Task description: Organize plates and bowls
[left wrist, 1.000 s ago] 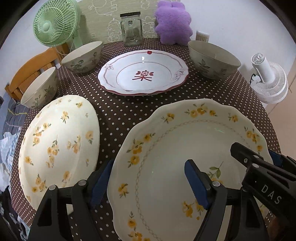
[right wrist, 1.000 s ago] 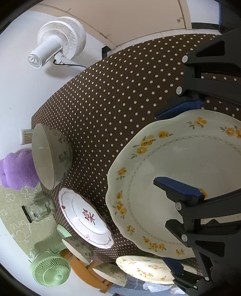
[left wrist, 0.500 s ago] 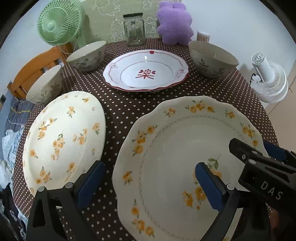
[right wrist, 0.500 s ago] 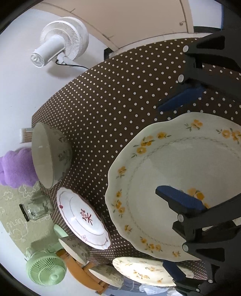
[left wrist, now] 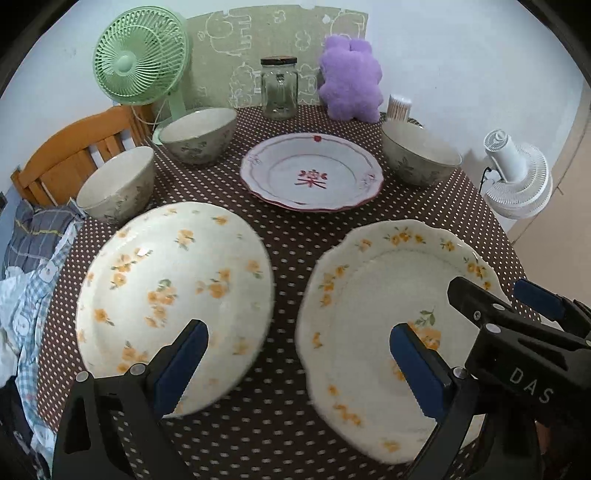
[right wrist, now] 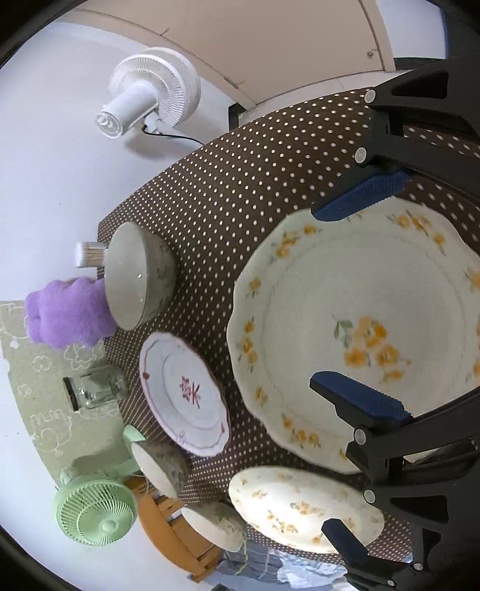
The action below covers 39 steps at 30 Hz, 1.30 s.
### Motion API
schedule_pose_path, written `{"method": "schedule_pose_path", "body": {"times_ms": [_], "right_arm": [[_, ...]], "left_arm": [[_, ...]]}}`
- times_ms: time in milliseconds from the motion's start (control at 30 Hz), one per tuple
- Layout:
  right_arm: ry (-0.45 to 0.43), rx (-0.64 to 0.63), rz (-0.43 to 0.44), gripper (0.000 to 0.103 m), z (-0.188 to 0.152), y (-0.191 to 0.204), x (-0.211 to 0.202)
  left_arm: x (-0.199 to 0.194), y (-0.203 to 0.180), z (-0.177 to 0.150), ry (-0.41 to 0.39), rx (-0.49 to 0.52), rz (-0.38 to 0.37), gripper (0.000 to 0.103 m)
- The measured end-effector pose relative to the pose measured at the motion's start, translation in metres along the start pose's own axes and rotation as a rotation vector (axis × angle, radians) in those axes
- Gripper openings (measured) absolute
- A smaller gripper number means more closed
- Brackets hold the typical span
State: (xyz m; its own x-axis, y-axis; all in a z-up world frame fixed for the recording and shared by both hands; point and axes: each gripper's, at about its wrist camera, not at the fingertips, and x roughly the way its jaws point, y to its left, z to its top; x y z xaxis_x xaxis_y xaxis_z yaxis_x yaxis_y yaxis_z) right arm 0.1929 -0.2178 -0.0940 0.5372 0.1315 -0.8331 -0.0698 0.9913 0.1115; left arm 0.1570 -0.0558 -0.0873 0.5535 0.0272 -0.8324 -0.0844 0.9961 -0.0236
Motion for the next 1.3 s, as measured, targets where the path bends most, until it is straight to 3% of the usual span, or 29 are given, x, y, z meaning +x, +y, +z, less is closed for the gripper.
{"method": "schedule_pose_path", "body": {"times_ms": [333,567,833,1300], "right_arm": [[-0.064,0.027,-0.03,0.086,-0.001,0.066,-0.031],[-0.091,0.018,-0.029,0.086,0.0,0.113,-0.036],[-0.068,0.028,-0.015,0.086,0.0,0.155,-0.017],[-0.021,-0.003,-0.012,0.086,0.007,0.192,0.028]], "left_arm": [[-0.022,0.059,0.007,-0.052,0.044,-0.031,0.1],[-0.024,0.101,0.008,-0.067,0.053,-0.003,0.1],[-0.008,0.137,0.008,-0.05,0.061,0.018,0.099],[0.034,0.167,0.012,0.022,0.046,0.037,0.093]]}}
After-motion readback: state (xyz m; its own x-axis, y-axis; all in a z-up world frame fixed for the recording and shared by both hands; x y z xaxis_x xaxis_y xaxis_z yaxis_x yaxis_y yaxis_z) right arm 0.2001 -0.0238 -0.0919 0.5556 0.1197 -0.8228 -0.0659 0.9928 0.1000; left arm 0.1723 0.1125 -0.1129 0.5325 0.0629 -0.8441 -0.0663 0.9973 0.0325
